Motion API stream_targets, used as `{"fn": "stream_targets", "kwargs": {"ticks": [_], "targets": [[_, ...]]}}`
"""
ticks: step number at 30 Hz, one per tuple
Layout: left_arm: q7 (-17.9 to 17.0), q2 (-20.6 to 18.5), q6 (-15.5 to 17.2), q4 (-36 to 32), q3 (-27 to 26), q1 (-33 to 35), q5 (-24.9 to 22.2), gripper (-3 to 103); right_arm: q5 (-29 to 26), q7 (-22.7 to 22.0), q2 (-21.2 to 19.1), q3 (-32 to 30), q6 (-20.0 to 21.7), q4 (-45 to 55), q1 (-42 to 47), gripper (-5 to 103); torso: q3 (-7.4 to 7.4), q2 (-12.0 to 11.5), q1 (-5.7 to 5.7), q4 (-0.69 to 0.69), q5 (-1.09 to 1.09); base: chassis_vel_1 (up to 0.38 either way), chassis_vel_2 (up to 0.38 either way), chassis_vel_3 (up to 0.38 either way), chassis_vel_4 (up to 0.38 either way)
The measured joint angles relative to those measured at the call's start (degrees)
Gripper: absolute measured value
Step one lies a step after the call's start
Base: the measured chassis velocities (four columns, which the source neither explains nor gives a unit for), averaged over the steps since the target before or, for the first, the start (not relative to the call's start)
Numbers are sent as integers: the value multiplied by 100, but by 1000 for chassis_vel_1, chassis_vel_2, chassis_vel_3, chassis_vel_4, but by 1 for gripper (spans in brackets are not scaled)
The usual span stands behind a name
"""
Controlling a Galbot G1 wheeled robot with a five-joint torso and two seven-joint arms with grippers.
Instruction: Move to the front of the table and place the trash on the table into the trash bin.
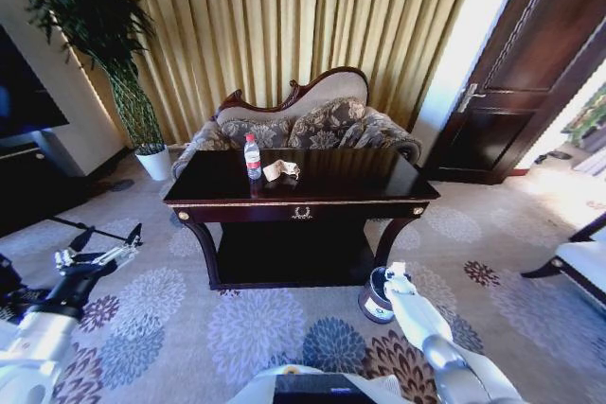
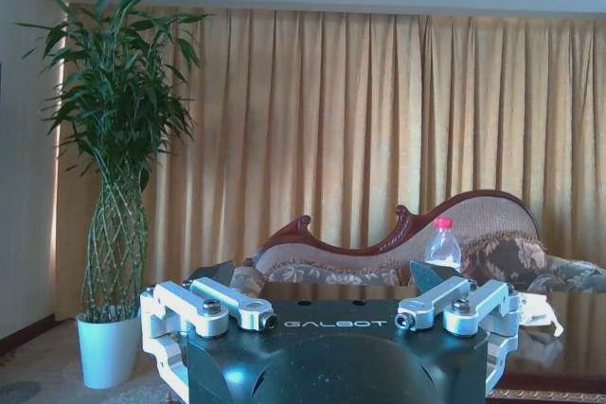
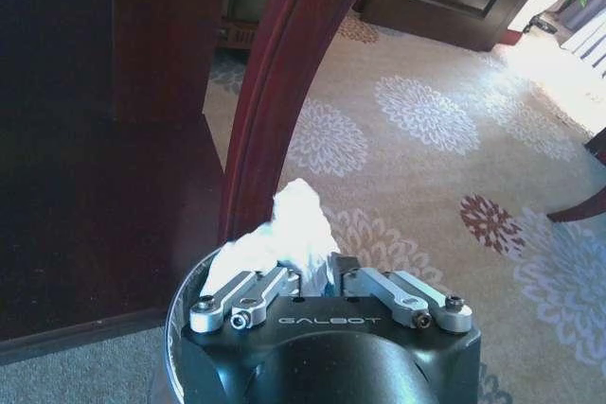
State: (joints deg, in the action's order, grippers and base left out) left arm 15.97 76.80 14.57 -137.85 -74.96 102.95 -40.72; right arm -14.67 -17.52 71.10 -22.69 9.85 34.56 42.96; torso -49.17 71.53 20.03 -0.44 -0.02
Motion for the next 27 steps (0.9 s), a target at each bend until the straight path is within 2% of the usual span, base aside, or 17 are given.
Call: {"fn": "stream_targets", "kwargs": {"ticks": [3,6,10,11,13,15,18,19,21,22,27], "targets": [[-1,27,0,0,38,-12,8,100,44,0,-32,3,11,57,9,31,0,0,0,1,0,0,0,0,0],[-2,38,-1,0,56,-19,17,100,-6,0,-48,-3,15,101,23,37,0,-1,0,0,0,0,0,0,0],[-7,31,1,0,65,-36,25,100,-112,-2,-96,-20,20,189,74,58,0,0,0,1,1,0,0,0,0],[-7,31,1,0,65,-36,25,100,-112,-2,-96,-20,20,189,74,58,0,0,0,1,1,0,0,0,0],[-7,35,2,0,66,-37,26,100,-125,-5,-125,-23,22,232,116,69,0,0,0,0,1,0,0,0,0],[-7,39,3,-4,67,-36,26,100,-138,-7,-131,-24,23,255,133,69,0,0,0,0,1,0,0,0,0],[-8,53,6,-35,66,-27,26,100,-245,-14,-157,-24,26,391,227,85,0,0,0,1,1,0,0,0,0],[-8,53,6,-35,66,-27,26,100,-245,-14,-157,-24,26,391,227,85,0,0,0,1,1,0,0,0,0],[1,54,10,-52,44,-15,26,100,-301,-22,-167,-30,28,472,289,95,0,0,0,0,1,0,0,0,0],[6,53,12,-58,37,-12,25,100,-327,-27,-170,-33,28,504,311,99,0,0,0,1,1,0,0,0,0],[3,57,16,-72,33,-8,22,100,-442,-57,-219,-19,35,726,429,100,0,0,0,1,2,0,0,0,0]]}}
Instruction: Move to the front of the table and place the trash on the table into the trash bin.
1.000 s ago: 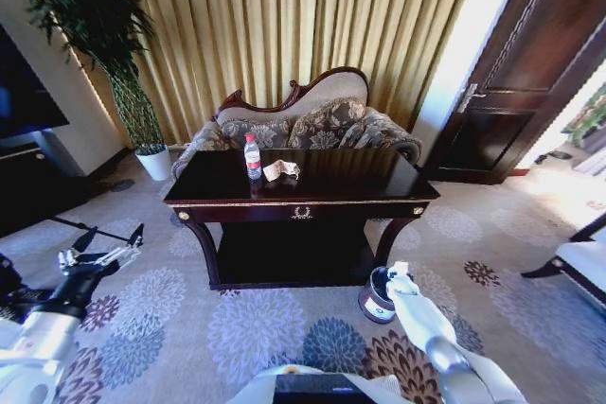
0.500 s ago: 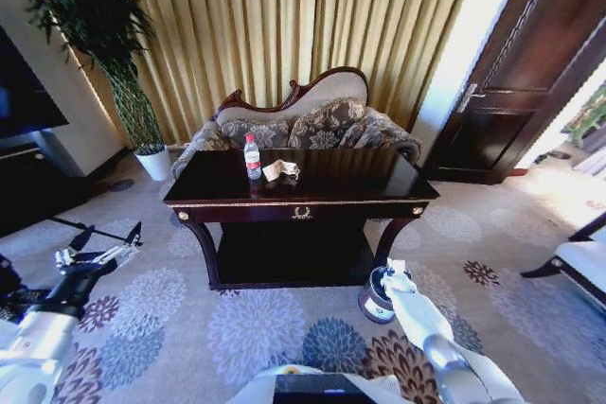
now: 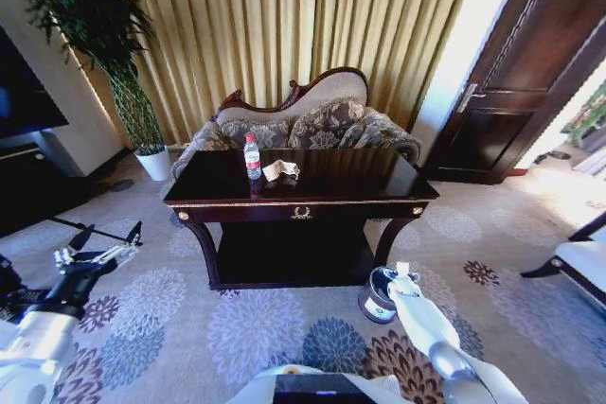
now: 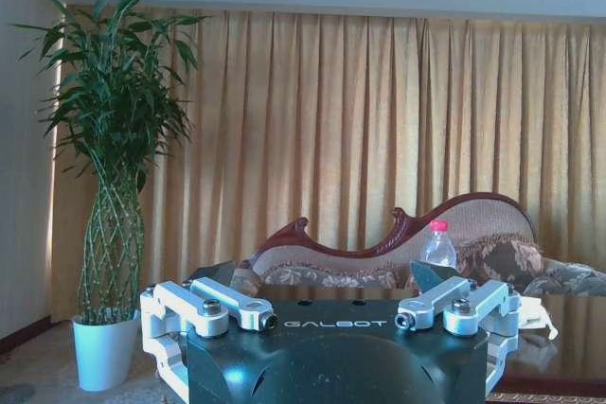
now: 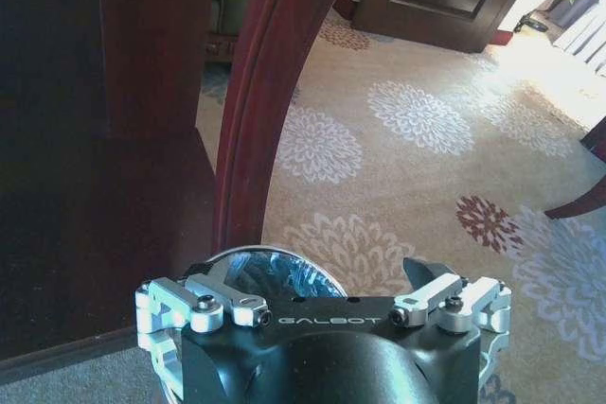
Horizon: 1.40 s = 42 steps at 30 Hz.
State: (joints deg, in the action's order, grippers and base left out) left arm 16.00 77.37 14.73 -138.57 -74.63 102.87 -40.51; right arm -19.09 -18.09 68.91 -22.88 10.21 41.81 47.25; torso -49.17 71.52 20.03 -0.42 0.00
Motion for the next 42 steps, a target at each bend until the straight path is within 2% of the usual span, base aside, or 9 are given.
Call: {"fn": "stream_targets", "kwargs": {"ticks": [2,4,6,11,13,18,20,31,42], "targets": [[-22,-7,3,-1,2,-9,-1,100,-285,1,-114,49,60,411,181,100,0,0,0,1,1,0,0,0,0],[-62,-23,11,0,6,-37,-14,100,-1065,130,-417,93,331,1622,710,100,0,0,0,-2,-3,0,0,0,0],[-68,-24,11,1,9,-44,-16,100,-1198,157,-474,88,365,1914,843,100,0,0,0,-2,-3,0,0,0,0],[-98,-44,18,30,40,-69,-35,100,-1978,440,-921,-300,361,4904,2284,100,1,1,-1,-4,-3,0,0,0,0],[-107,-61,17,39,42,-82,-79,100,-2043,483,-1000,-478,331,6047,2692,100,1,1,-1,1,-3,0,0,0,0],[-123,-85,16,42,43,-110,-134,100,-2056,487,-1032,-605,287,7056,2986,100,1,1,-1,0,-3,0,0,0,0],[-129,-138,16,42,44,-128,-218,100,-2013,459,-1057,-686,257,8030,3324,100,1,1,-1,0,-2,0,0,0,0],[-235,-265,75,-45,79,-162,-285,100,-1657,283,-1009,-925,196,9563,4213,100,1,1,-1,-1,-2,0,0,0,0],[-246,-241,218,-202,43,-165,-261,100,-1638,282,-1015,-878,205,9619,4203,100,0,0,-1,0,-1,0,0,0,0]]}}
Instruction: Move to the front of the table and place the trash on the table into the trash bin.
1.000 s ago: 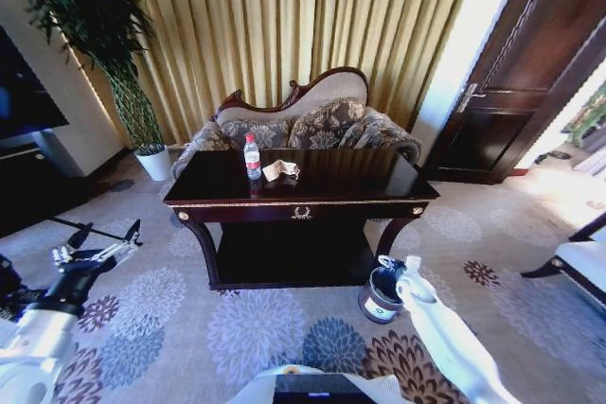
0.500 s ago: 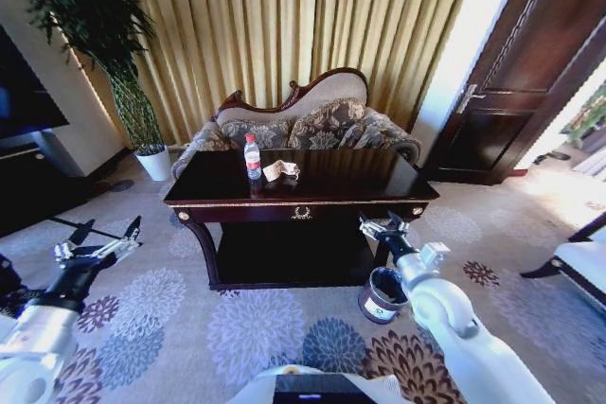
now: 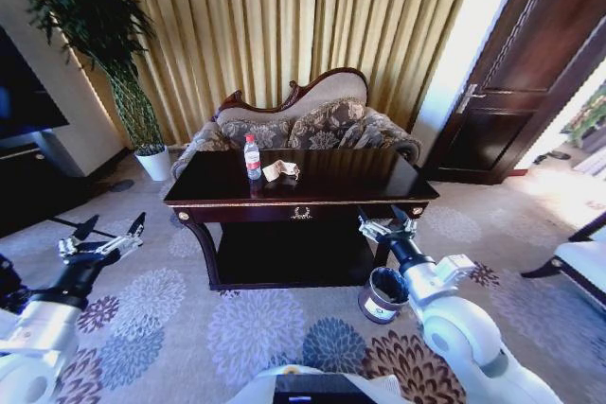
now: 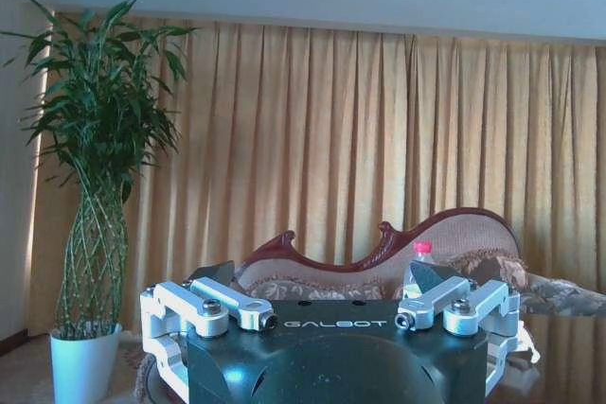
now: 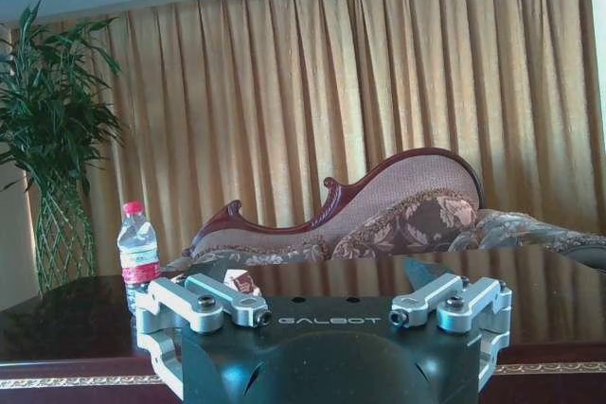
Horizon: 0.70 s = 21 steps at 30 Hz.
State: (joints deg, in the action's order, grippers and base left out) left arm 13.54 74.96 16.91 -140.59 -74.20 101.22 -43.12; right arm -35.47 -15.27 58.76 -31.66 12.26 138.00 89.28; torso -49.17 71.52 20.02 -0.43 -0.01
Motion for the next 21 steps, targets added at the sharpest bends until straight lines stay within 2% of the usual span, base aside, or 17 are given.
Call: {"fn": "stream_targets", "kwargs": {"ticks": [8,21], "targets": [[-4,21,6,-30,-5,-2,13,100,4,10,10,55,4,-35,-12,100,0,0,-1,-1,0,-67,63,59,-64],[-4,34,8,-45,13,-10,19,100,17,12,3,94,27,0,27,100,-2,-2,4,0,-1,-181,180,190,-163]]}}
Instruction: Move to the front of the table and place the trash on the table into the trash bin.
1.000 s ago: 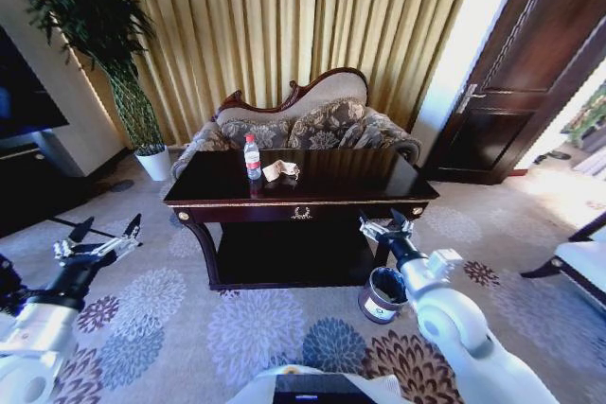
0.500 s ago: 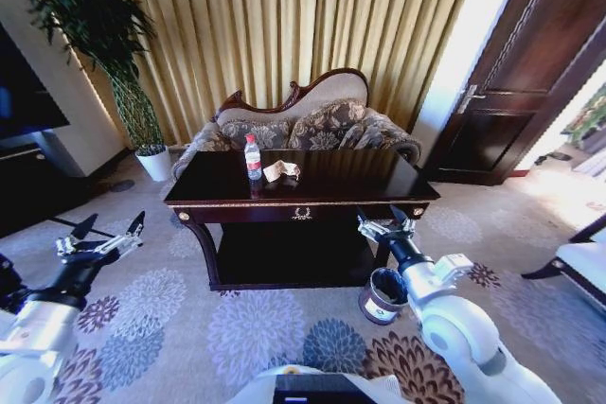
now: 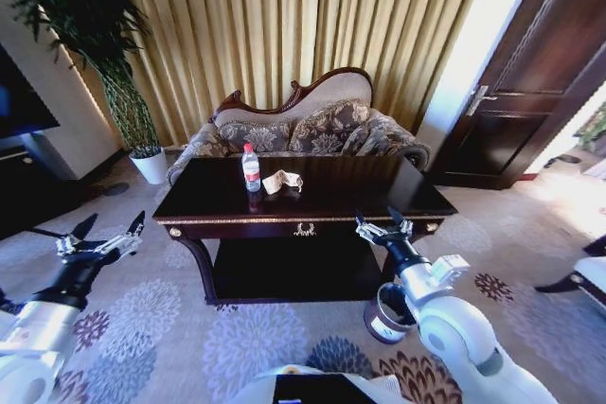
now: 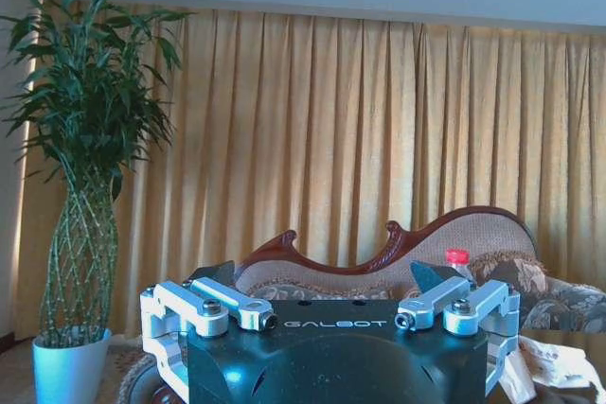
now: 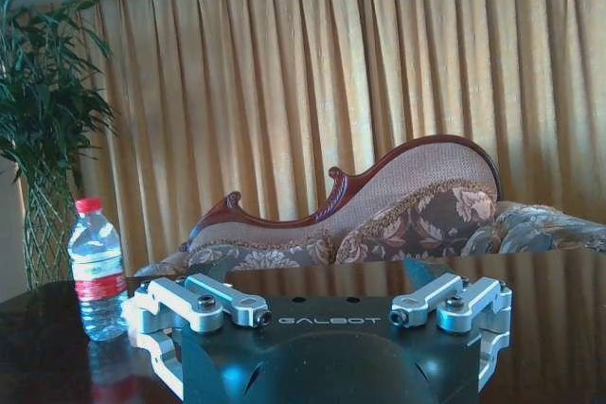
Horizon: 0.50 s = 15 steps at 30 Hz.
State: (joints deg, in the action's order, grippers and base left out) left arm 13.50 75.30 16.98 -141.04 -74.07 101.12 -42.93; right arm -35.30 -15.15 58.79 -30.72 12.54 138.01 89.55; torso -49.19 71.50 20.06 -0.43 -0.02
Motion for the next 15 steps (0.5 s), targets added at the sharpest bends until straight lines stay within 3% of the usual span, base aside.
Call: {"fn": "stream_targets", "kwargs": {"ticks": [6,15], "targets": [[-107,-40,0,-55,29,5,-32,100,-318,-210,-129,123,202,28,-194,100,0,-1,1,1,1,-75,63,65,-60],[-416,-177,6,-23,105,-26,-6,100,-985,-528,-758,376,658,-362,-1208,100,3,4,-7,-2,1,0,0,0,0]]}}
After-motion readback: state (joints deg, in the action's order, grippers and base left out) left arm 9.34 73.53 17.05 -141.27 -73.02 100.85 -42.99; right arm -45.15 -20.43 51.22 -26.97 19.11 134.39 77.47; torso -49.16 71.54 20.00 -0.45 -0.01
